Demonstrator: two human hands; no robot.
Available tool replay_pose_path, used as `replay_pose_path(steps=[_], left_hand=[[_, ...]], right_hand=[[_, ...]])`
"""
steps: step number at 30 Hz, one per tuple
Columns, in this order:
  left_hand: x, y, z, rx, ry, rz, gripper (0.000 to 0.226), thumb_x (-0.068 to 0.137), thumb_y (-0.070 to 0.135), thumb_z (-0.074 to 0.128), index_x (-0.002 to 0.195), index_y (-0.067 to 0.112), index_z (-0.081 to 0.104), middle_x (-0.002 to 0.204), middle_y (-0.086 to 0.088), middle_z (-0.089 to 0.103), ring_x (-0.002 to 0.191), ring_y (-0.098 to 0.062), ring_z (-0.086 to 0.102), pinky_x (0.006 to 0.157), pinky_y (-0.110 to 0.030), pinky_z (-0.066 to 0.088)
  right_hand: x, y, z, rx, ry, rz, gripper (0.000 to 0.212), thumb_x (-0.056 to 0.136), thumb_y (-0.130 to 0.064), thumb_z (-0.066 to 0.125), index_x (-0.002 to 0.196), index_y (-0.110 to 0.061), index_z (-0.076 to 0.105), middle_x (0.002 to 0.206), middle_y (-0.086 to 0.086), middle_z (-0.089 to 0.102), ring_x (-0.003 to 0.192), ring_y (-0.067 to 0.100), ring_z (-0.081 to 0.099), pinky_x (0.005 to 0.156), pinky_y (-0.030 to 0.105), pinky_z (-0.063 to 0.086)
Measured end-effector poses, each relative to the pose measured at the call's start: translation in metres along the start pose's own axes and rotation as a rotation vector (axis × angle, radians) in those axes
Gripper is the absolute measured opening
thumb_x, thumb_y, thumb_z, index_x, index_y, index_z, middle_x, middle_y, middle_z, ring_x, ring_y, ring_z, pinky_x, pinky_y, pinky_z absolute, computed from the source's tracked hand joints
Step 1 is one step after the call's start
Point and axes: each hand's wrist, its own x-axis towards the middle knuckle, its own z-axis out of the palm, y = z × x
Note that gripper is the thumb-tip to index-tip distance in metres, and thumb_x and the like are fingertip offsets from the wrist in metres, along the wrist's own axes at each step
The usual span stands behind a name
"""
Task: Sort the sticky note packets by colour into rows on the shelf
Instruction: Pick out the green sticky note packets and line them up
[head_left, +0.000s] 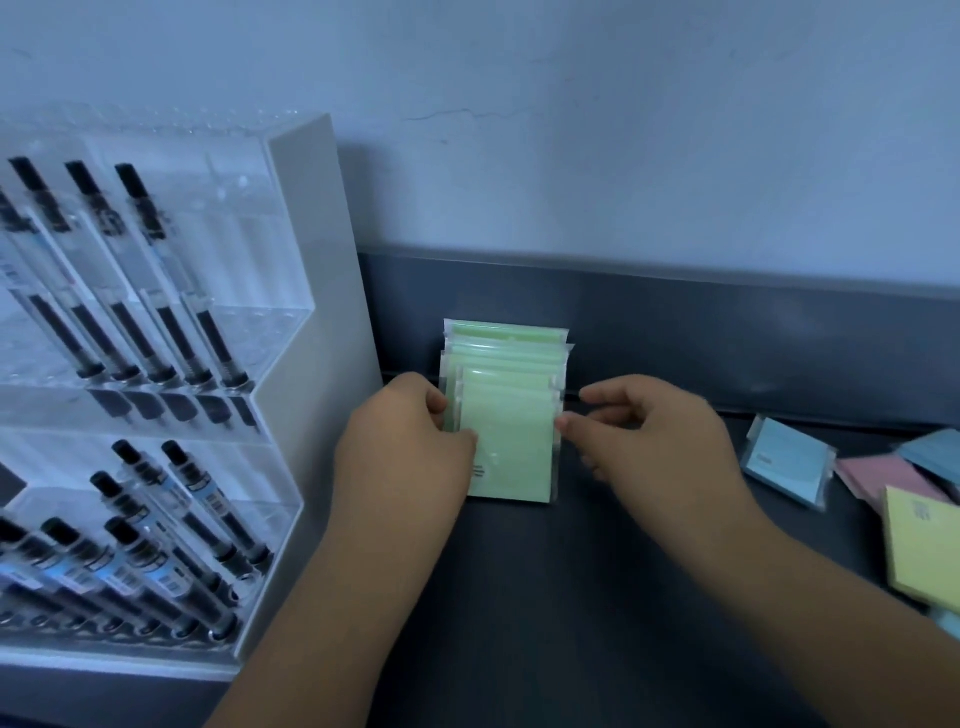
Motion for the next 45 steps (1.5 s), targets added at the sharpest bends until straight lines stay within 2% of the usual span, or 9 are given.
replay_pose_path(steps=[4, 10, 18, 24, 29, 34, 39, 42, 45], left_hand=[[-0.005, 0.008, -0.007, 0.044, 0.050, 0.056, 0.009, 0.084, 0.031, 0.068, 0.088, 0.026, 0.062, 0.082, 0.011, 0.065, 0.077, -0.008, 0.062, 0.071, -0.034, 0.054], [-0.018, 0.026, -0.009, 0.180, 0.023, 0.190, 0.032, 0.095, 0.044, 0.058, 0.120, 0.024, 0.063, 0.114, 0.007, 0.066, 0.100, -0.018, 0.060, 0.075, -0.029, 0.040], [-0.043, 0.051, -0.008, 0.128, -0.004, 0.337, 0.047, 0.091, 0.053, 0.056, 0.130, 0.027, 0.063, 0.127, 0.010, 0.064, 0.117, -0.016, 0.057, 0.084, -0.029, 0.038], [-0.069, 0.073, 0.009, -0.023, -0.129, 0.439, 0.039, 0.085, 0.047, 0.068, 0.122, 0.035, 0.066, 0.103, 0.030, 0.053, 0.106, -0.004, 0.053, 0.087, -0.026, 0.037], [-0.097, 0.100, 0.035, 0.004, -0.182, 0.523, 0.050, 0.084, 0.056, 0.056, 0.129, 0.035, 0.061, 0.127, 0.024, 0.060, 0.123, -0.001, 0.050, 0.096, -0.023, 0.037], [-0.132, 0.128, 0.071, -0.019, -0.208, 0.516, 0.048, 0.086, 0.059, 0.051, 0.129, 0.038, 0.060, 0.126, 0.027, 0.058, 0.122, 0.001, 0.049, 0.094, -0.024, 0.039], [-0.177, 0.161, 0.114, -0.081, -0.193, 0.501, 0.030, 0.087, 0.050, 0.059, 0.115, 0.041, 0.065, 0.110, 0.033, 0.061, 0.104, 0.012, 0.052, 0.079, -0.010, 0.039], [-0.204, 0.181, 0.138, -0.120, -0.211, 0.490, 0.020, 0.086, 0.042, 0.065, 0.105, 0.047, 0.065, 0.106, 0.040, 0.059, 0.103, 0.024, 0.047, 0.071, -0.004, 0.038], [-0.229, 0.196, 0.161, -0.140, -0.190, 0.466, 0.020, 0.088, 0.040, 0.067, 0.107, 0.046, 0.068, 0.106, 0.038, 0.062, 0.100, 0.024, 0.051, 0.070, -0.003, 0.039]], right_hand=[[0.010, -0.015, -0.029, -0.032, -0.001, -0.022, 0.015, 0.080, -0.046, 0.081, 0.088, -0.034, 0.077, 0.081, -0.013, 0.077, 0.079, 0.012, 0.074, 0.082, 0.046, 0.062], [-0.011, -0.035, -0.083, -0.334, -0.263, -0.195, 0.031, 0.080, -0.061, 0.067, 0.108, -0.047, 0.071, 0.105, -0.035, 0.070, 0.100, -0.017, 0.062, 0.087, 0.017, 0.047], [-0.055, 0.005, -0.145, -0.387, 0.059, -0.162, 0.047, 0.075, -0.066, 0.063, 0.118, -0.048, 0.066, 0.114, -0.038, 0.064, 0.109, -0.027, 0.048, 0.087, 0.008, 0.037], [-0.086, 0.036, -0.200, -0.541, 0.294, -0.048, 0.043, 0.081, -0.050, 0.074, 0.121, -0.035, 0.070, 0.116, -0.020, 0.069, 0.102, 0.002, 0.058, 0.088, 0.030, 0.041], [-0.109, 0.052, -0.246, -0.512, 0.421, -0.043, 0.053, 0.071, -0.060, 0.062, 0.116, -0.034, 0.073, 0.112, -0.019, 0.070, 0.104, 0.012, 0.063, 0.087, 0.037, 0.048], [-0.126, 0.083, -0.300, -0.435, 0.468, -0.051, 0.036, 0.079, -0.071, 0.066, 0.108, -0.049, 0.067, 0.096, -0.032, 0.068, 0.091, -0.005, 0.062, 0.071, 0.021, 0.044], [-0.141, 0.133, -0.376, -0.381, 0.496, -0.020, 0.038, 0.081, -0.069, 0.065, 0.116, -0.055, 0.065, 0.124, -0.031, 0.064, 0.116, 0.011, 0.061, 0.093, 0.044, 0.054], [-0.148, 0.179, -0.436, -0.414, 0.460, 0.039, 0.069, 0.074, -0.091, 0.053, 0.132, -0.052, 0.059, 0.131, -0.029, 0.062, 0.121, 0.010, 0.063, 0.100, 0.044, 0.053], [-0.155, 0.203, -0.471, -0.378, 0.386, 0.047, 0.069, 0.075, -0.089, 0.053, 0.131, -0.050, 0.060, 0.131, -0.028, 0.063, 0.122, 0.006, 0.062, 0.107, 0.041, 0.049]])
